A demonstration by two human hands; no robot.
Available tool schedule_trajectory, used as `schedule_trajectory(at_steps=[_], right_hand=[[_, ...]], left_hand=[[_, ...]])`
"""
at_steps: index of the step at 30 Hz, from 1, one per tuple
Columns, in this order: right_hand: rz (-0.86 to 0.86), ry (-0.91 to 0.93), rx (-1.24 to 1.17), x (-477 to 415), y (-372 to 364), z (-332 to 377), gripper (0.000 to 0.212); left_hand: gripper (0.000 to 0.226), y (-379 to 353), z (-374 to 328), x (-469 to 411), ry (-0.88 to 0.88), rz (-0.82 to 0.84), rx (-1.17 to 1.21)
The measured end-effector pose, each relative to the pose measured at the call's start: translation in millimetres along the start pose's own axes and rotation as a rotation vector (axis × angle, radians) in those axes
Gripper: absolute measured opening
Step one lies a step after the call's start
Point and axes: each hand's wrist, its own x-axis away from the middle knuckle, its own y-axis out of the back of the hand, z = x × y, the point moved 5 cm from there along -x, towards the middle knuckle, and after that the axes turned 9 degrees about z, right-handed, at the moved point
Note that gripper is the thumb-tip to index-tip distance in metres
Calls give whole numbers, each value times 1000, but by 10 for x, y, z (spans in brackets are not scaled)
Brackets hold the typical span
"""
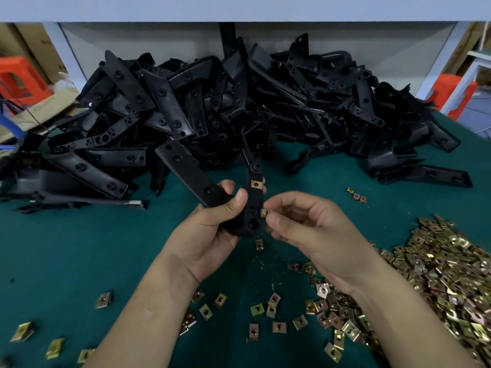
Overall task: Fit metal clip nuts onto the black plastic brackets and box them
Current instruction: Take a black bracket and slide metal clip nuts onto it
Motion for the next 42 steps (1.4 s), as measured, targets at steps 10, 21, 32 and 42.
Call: schedule_trajectory(at_steps=[10,21,32,42], right_hand=[[-123,-34,-35,-17,-72,-112,23],[-145,-16,-159,-39,-121,-164,19],[-161,-3,-225,-41,-120,-167,20],[-124,-24,-165,-30,-86,-147,22]], left_hand=[[21,3,-4,-2,-23,11,-45],[22,-1,14,-4,-62,22,-17],[29,20,22,-9,-73,-13,27],[40,18,45,1,-73,23,102]])
